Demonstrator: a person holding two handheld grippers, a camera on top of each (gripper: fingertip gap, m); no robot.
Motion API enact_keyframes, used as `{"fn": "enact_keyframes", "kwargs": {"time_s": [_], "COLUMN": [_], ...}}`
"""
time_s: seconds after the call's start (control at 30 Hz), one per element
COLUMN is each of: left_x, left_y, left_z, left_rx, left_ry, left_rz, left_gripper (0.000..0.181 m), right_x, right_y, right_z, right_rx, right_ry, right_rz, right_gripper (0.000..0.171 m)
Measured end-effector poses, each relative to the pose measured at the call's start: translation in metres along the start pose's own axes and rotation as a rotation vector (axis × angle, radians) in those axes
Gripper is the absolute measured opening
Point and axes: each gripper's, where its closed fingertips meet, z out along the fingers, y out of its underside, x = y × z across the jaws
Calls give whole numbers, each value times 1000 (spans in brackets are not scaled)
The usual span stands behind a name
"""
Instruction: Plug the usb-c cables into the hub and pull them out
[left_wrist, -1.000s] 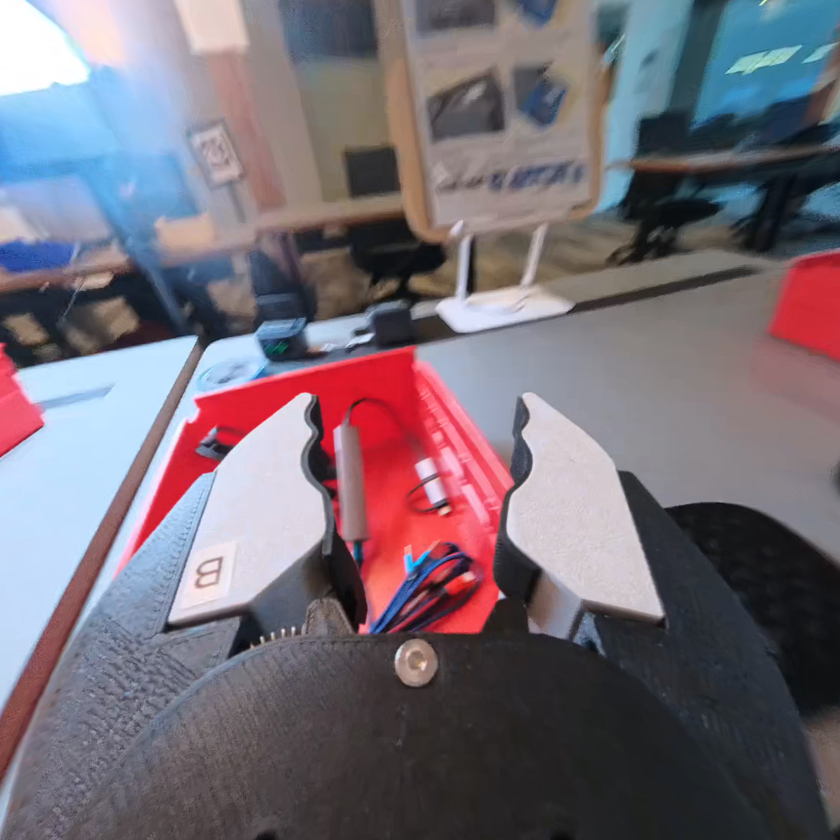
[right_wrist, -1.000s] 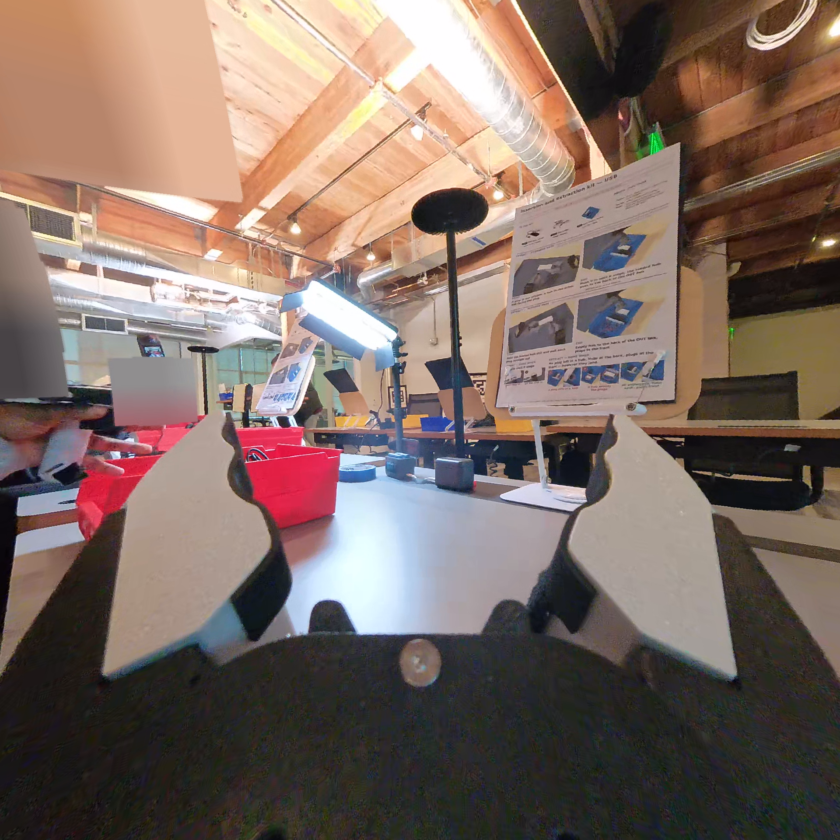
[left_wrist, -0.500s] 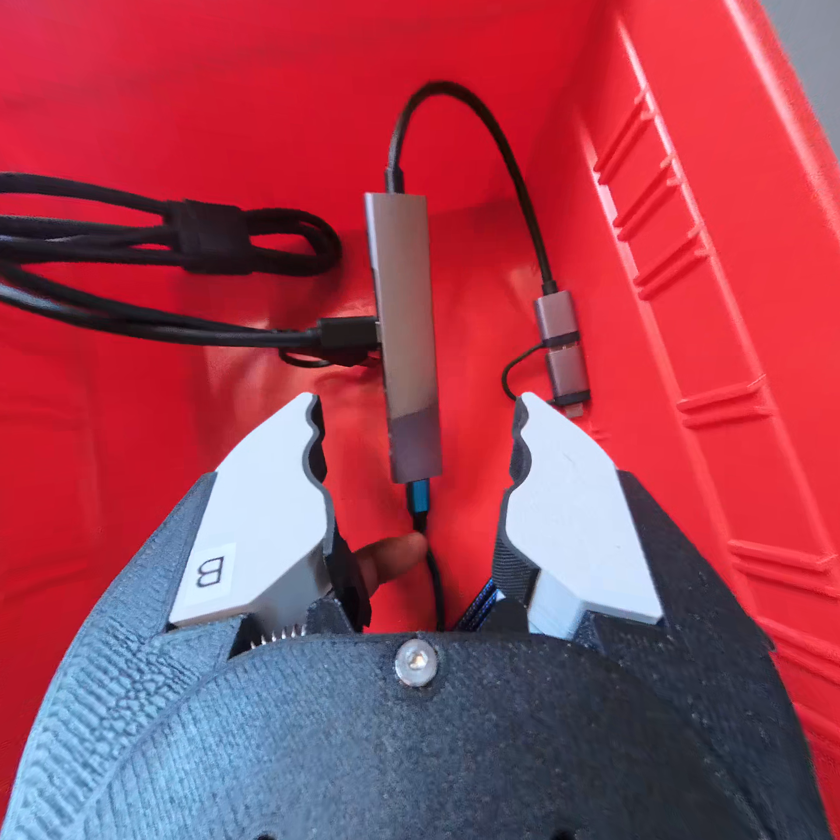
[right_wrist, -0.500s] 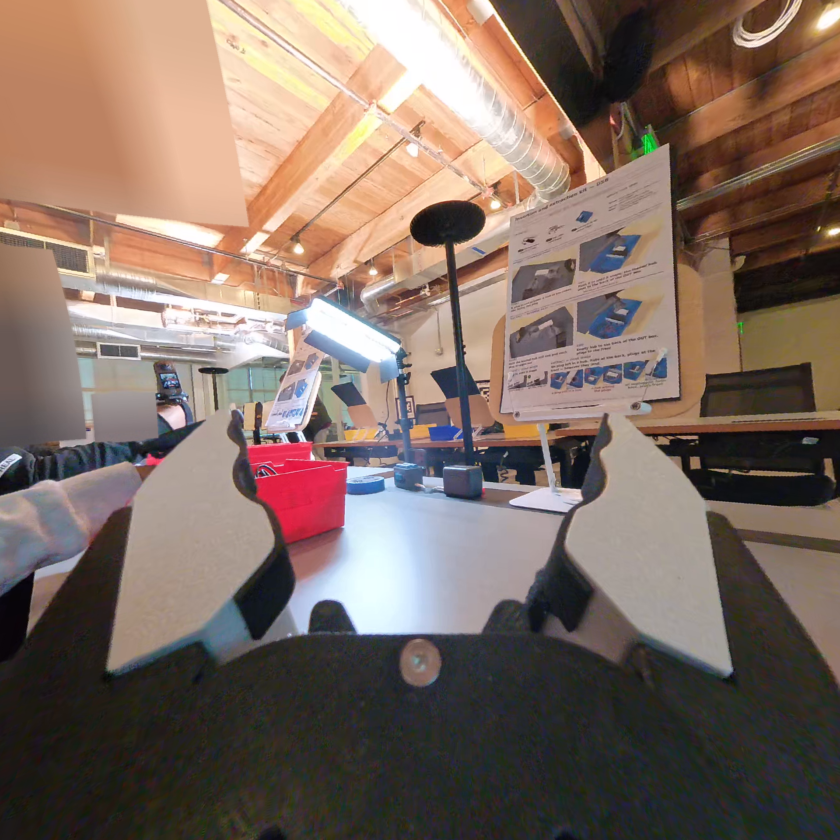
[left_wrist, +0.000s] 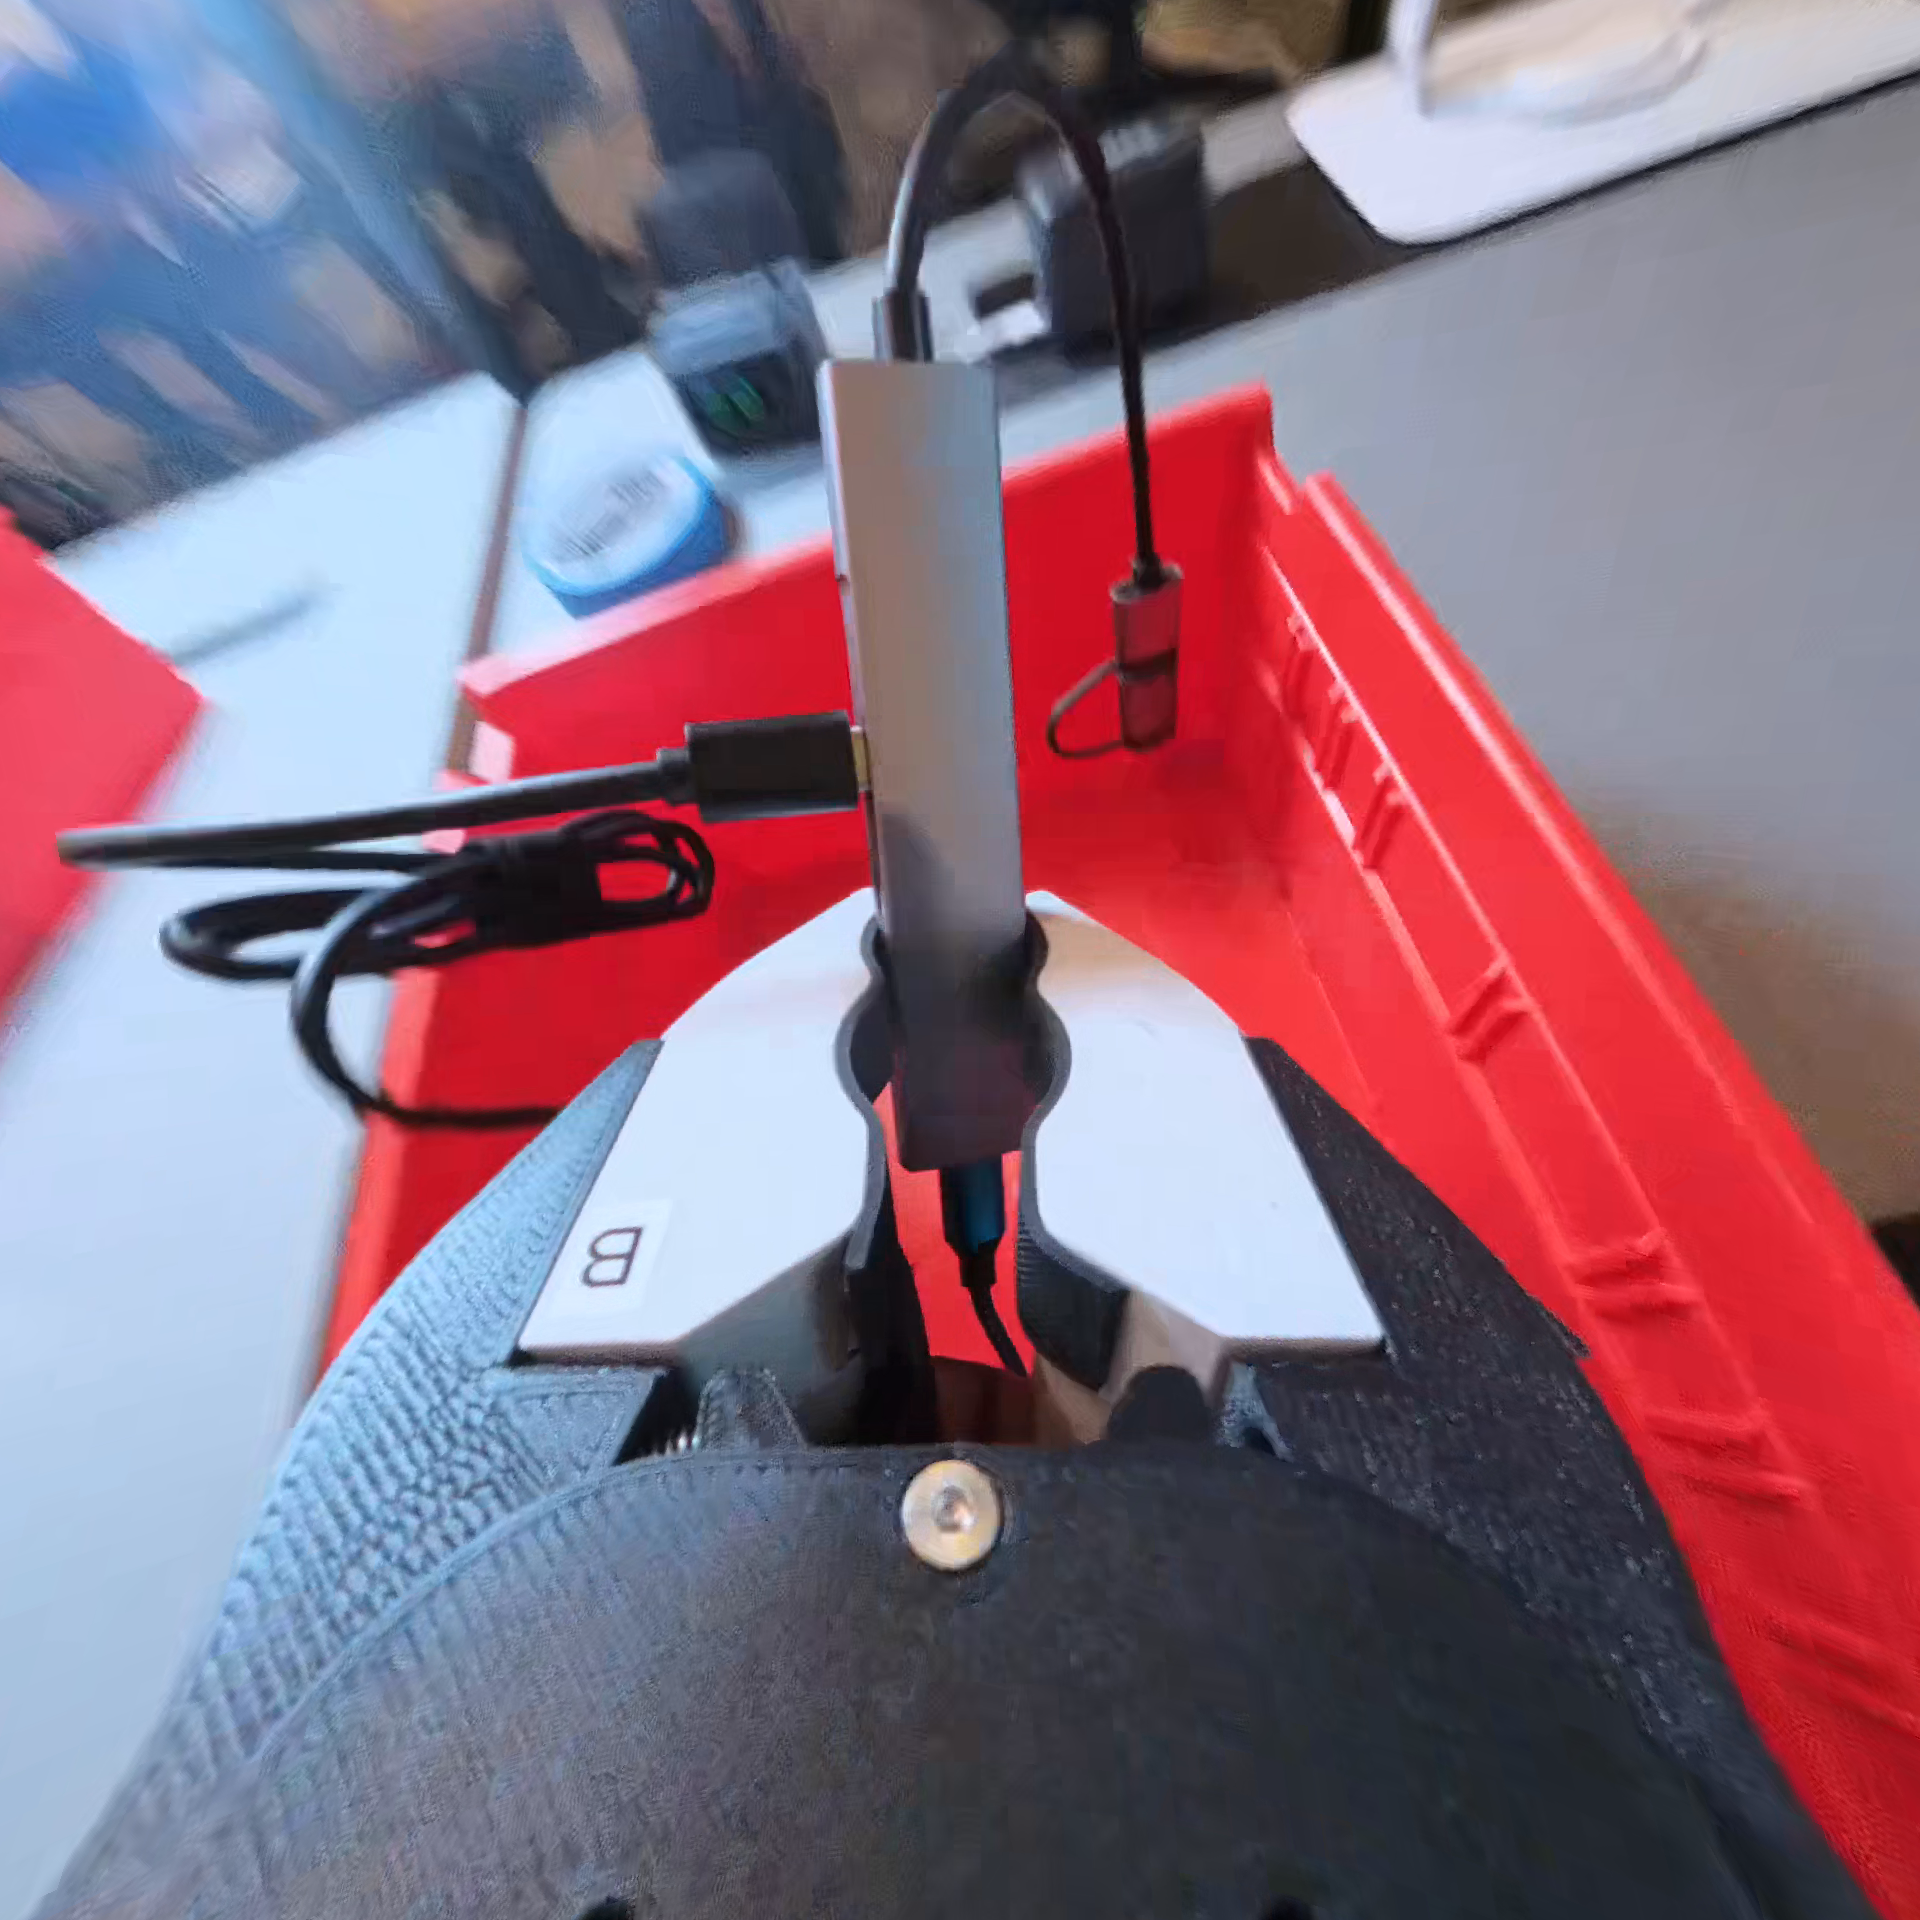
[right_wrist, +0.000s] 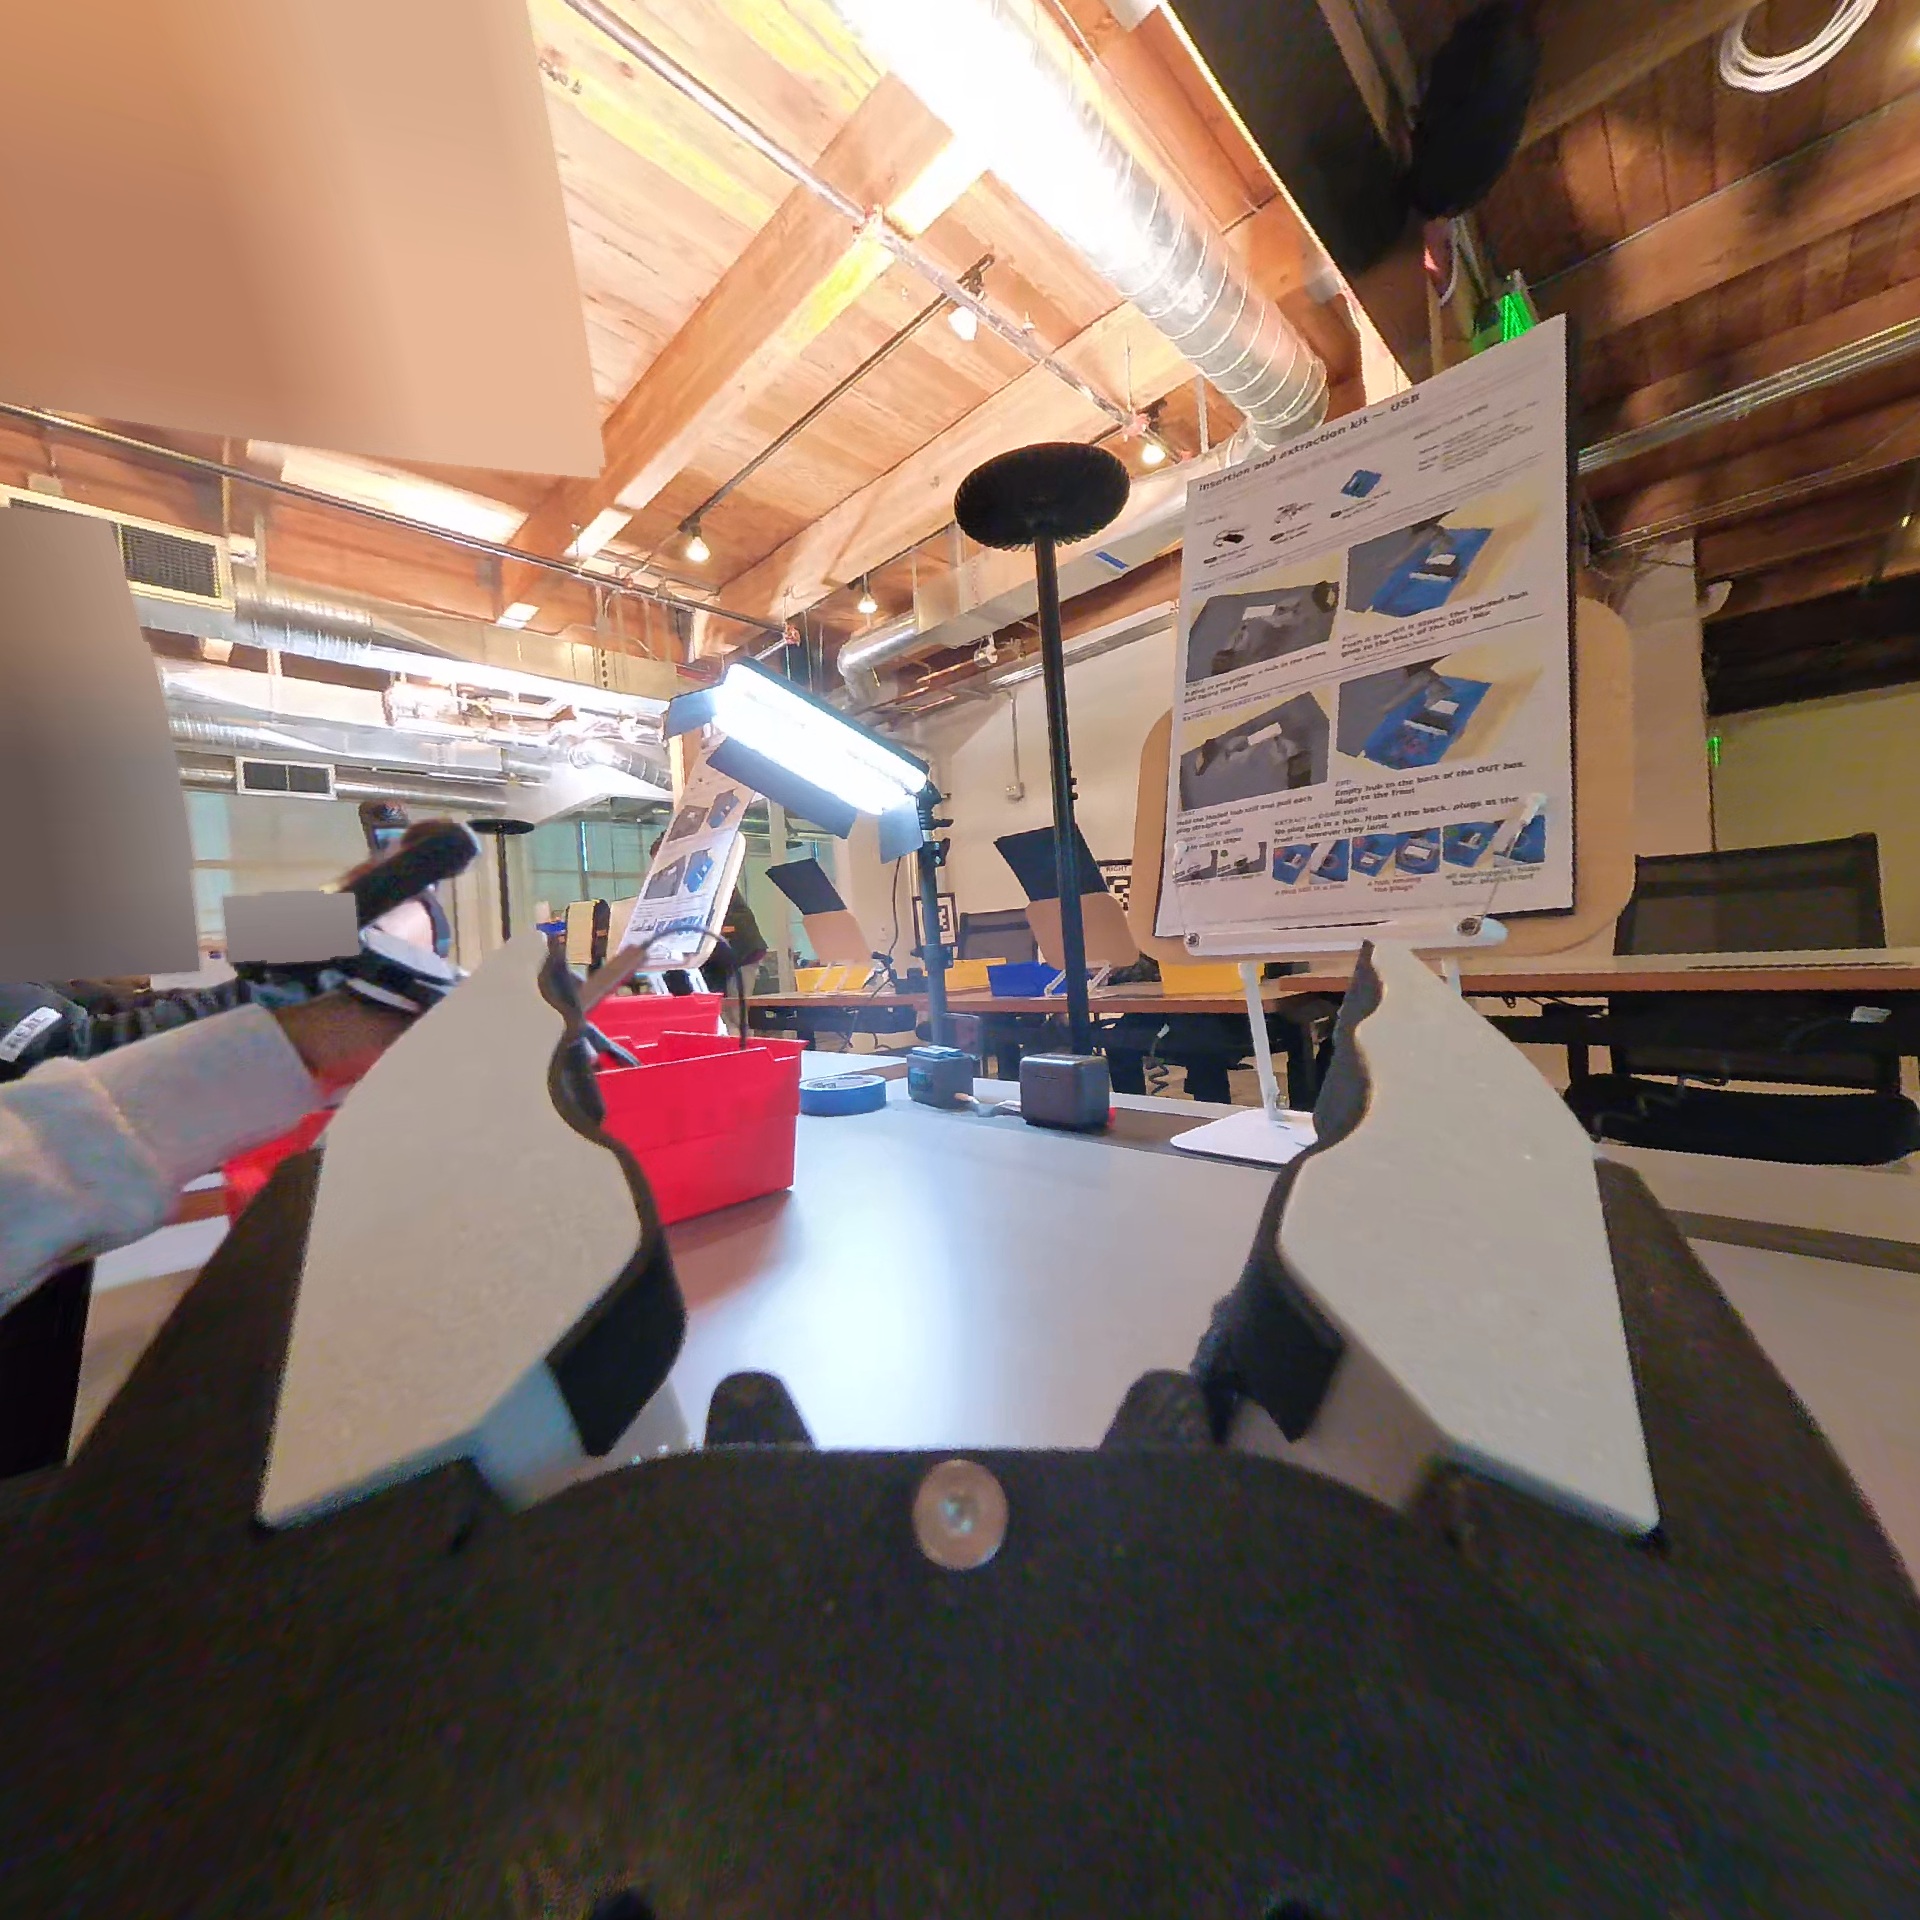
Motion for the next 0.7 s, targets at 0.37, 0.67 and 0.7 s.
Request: {"fn": "enact_keyframes", "kwargs": {"time_s": [0.37,0.67,0.7], "left_x": [15,127,142], "left_y": [-136,-187,-188], "left_z": [-102,-137,-138], "left_rx": [484,701,716], "left_ry": [-491,-477,-455], "left_rz": [439,653,662], "left_gripper": [21,20,20], "right_x": [-3,-4,-6], "right_y": [4,11,12], "right_z": [1,2,3], "right_rx": [-20,-67,-73], "right_ry": [-4,2,0], "right_rz": [-42,-140,-157], "right_gripper": [132,135,136]}}
